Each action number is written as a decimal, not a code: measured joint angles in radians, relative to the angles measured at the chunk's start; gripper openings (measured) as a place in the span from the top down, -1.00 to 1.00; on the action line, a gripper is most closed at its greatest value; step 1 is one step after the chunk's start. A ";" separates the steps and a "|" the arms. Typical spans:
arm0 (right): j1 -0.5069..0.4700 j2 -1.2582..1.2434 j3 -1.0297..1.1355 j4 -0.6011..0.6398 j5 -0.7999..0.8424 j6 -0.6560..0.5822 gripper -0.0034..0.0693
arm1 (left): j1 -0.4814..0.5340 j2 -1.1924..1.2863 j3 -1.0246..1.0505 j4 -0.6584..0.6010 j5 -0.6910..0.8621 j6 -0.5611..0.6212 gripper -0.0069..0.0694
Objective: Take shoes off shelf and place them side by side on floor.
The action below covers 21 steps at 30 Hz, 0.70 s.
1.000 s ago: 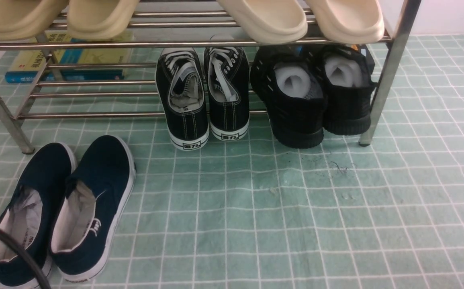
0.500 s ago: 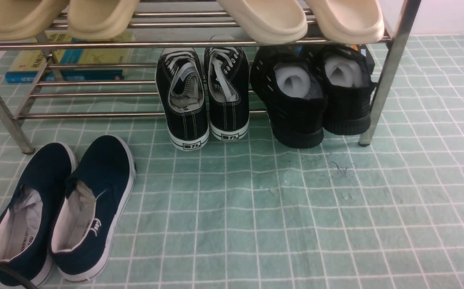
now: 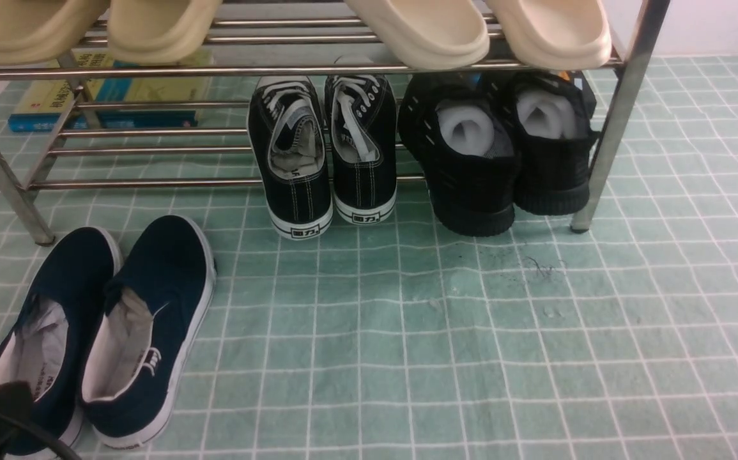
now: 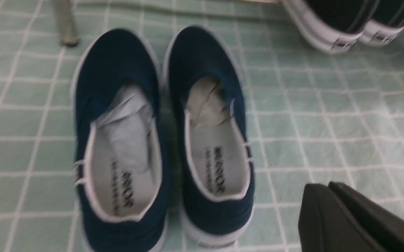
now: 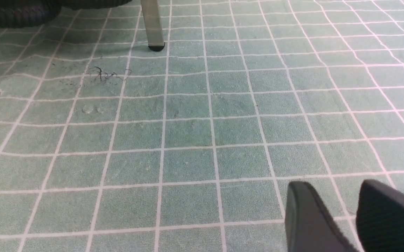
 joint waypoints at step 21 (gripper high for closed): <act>0.000 0.000 0.000 0.000 0.000 0.000 0.25 | 0.265 -0.310 0.337 -0.074 -0.100 0.064 0.68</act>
